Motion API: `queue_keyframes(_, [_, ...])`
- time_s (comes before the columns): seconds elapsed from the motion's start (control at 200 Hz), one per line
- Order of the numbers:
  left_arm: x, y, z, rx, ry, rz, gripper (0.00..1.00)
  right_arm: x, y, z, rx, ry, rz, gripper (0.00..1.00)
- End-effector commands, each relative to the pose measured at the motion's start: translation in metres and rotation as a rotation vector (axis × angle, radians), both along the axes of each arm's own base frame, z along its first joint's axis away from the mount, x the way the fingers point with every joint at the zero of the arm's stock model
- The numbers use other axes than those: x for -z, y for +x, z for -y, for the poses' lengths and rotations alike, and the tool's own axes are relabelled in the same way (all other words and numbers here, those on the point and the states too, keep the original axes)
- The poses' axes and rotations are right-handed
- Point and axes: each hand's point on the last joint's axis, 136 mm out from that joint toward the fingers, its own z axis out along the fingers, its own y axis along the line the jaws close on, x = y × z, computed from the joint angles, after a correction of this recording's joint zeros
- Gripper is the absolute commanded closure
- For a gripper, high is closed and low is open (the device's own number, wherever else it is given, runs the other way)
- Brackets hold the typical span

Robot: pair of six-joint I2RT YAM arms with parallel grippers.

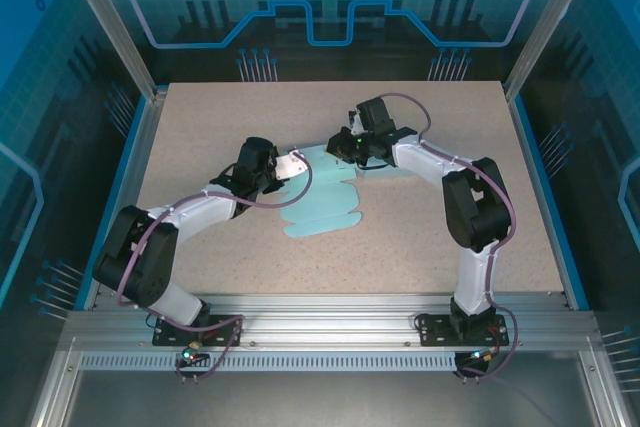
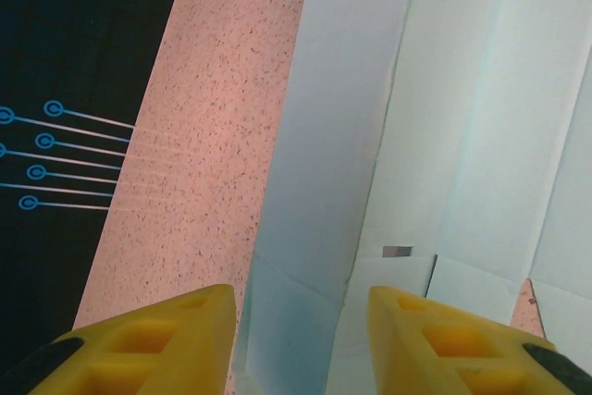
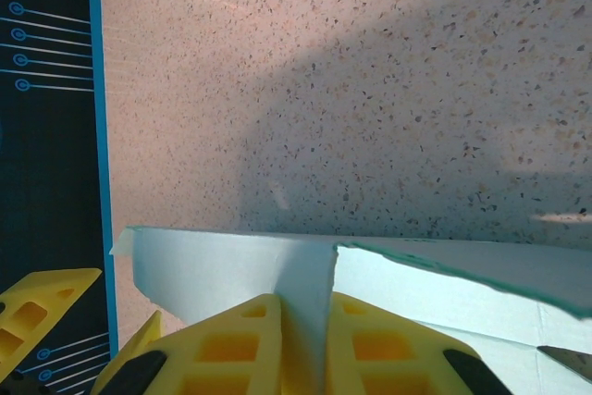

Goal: Fold the paper box

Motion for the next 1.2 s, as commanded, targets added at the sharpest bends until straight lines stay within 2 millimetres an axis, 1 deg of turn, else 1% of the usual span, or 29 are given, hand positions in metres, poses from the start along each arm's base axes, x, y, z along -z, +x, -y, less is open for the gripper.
queue_keyframes(0.0, [0.004,0.013,0.003,0.016,0.04,0.037,0.59,0.014,-0.007,0.001,-0.019,-0.046,-0.032,0.84])
queue_keyframes(0.095, [0.01,0.025,0.001,0.006,0.092,0.042,0.67,0.011,-0.009,-0.001,-0.027,-0.048,-0.029,0.84])
queue_keyframes(0.13, [0.012,0.027,0.002,0.012,0.1,0.04,0.69,0.011,-0.01,-0.001,-0.029,-0.05,-0.031,0.84])
queue_keyframes(0.195, [0.012,0.029,0.004,0.027,0.112,0.041,0.7,0.011,-0.012,-0.001,-0.03,-0.053,-0.03,0.84])
queue_keyframes(0.26, [0.01,0.031,0.004,0.034,0.12,0.045,0.74,0.011,-0.014,-0.001,-0.032,-0.052,-0.034,0.84])
queue_keyframes(0.325, [0.01,0.031,0.004,0.04,0.133,0.043,0.87,0.01,-0.017,0.0,-0.033,-0.05,-0.034,0.84])
queue_keyframes(0.405, [0.012,0.031,0.005,0.051,0.152,0.044,0.97,0.009,-0.02,0.001,-0.031,-0.047,-0.032,0.84])
queue_keyframes(0.45, [0.013,0.03,0.006,0.06,0.165,0.046,0.99,0.008,-0.022,0.003,-0.028,-0.049,-0.029,0.84])
queue_keyframes(0.59, [0.011,0.026,0.016,0.081,0.187,0.102,1.0,0.005,-0.03,0.011,-0.016,-0.063,-0.02,0.84])
queue_keyframes(0.745, [0.011,0.018,0.03,0.097,0.224,0.144,1.0,0.0,-0.043,0.029,0.003,-0.104,-0.006,0.81])
queue_keyframes(0.805, [0.012,0.014,0.033,0.098,0.235,0.155,1.0,-0.005,-0.051,0.037,0.009,-0.116,0.005,0.76])
queue_keyframes(0.916, [0.017,0.009,0.035,0.093,0.235,0.153,1.0,-0.017,-0.067,0.051,0.018,-0.133,0.038,0.65])
queue_keyframes(1.061, [0.02,0.004,0.038,0.097,0.245,0.15,1.0,-0.039,-0.088,0.07,0.046,-0.156,0.094,0.59])
queue_keyframes(1.126, [0.019,0.004,0.038,0.094,0.253,0.156,1.0,-0.045,-0.098,0.079,0.058,-0.162,0.11,0.57])
queue_keyframes(1.196, [0.016,0.005,0.038,0.087,0.264,0.174,1.0,-0.046,-0.11,0.088,0.069,-0.18,0.116,0.57])
